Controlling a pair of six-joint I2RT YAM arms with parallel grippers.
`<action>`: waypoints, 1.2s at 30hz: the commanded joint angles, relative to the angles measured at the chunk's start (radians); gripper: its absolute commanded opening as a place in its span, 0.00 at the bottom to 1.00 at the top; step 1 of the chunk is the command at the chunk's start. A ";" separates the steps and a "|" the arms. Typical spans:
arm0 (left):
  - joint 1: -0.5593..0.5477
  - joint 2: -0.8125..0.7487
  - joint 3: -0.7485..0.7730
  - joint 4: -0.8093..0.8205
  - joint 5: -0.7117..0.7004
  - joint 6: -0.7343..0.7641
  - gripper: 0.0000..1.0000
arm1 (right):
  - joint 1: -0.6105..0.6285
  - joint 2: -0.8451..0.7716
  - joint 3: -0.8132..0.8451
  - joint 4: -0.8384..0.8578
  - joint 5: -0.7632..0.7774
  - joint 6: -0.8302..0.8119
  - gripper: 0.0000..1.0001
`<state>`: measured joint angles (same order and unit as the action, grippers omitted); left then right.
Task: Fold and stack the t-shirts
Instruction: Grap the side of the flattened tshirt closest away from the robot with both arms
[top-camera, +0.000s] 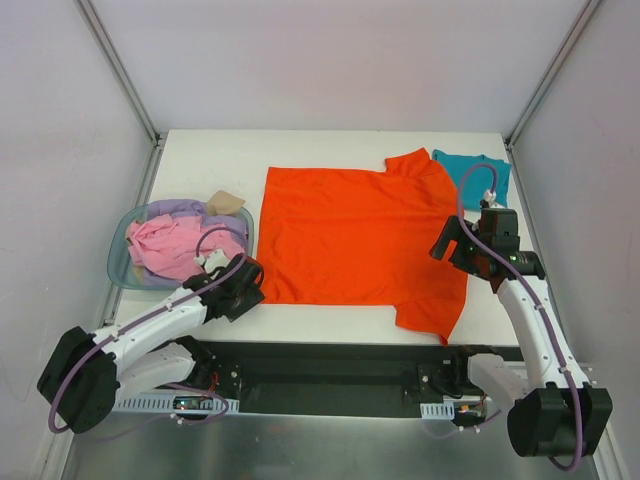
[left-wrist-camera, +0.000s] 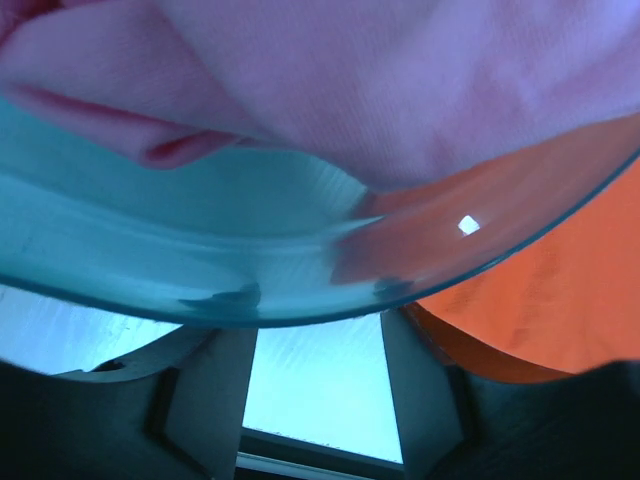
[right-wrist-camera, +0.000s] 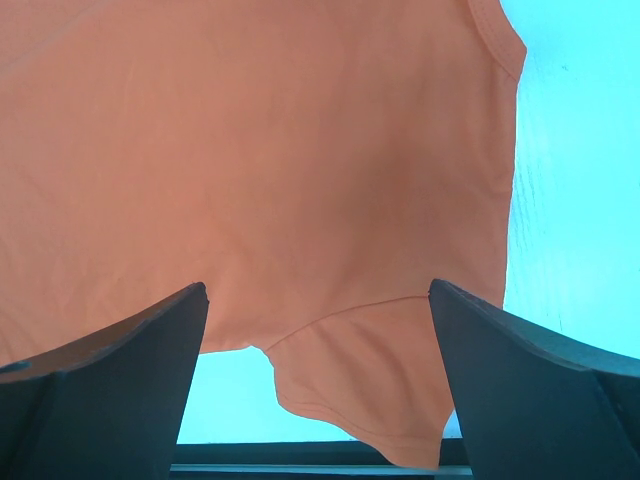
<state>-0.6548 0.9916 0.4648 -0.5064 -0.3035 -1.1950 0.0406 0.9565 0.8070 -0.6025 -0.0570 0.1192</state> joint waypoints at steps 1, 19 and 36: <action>-0.003 0.051 0.049 0.012 -0.019 -0.028 0.46 | -0.005 -0.001 -0.005 0.024 0.014 -0.004 0.97; -0.003 0.177 0.075 0.072 0.021 0.018 0.15 | -0.004 -0.010 -0.028 0.000 -0.003 -0.018 0.99; -0.005 0.062 0.058 0.081 0.027 0.069 0.00 | 0.061 -0.196 -0.199 -0.471 -0.079 0.256 0.81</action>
<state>-0.6548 1.0969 0.5190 -0.4282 -0.2878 -1.1545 0.0788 0.8192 0.6479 -0.9764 -0.0849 0.2790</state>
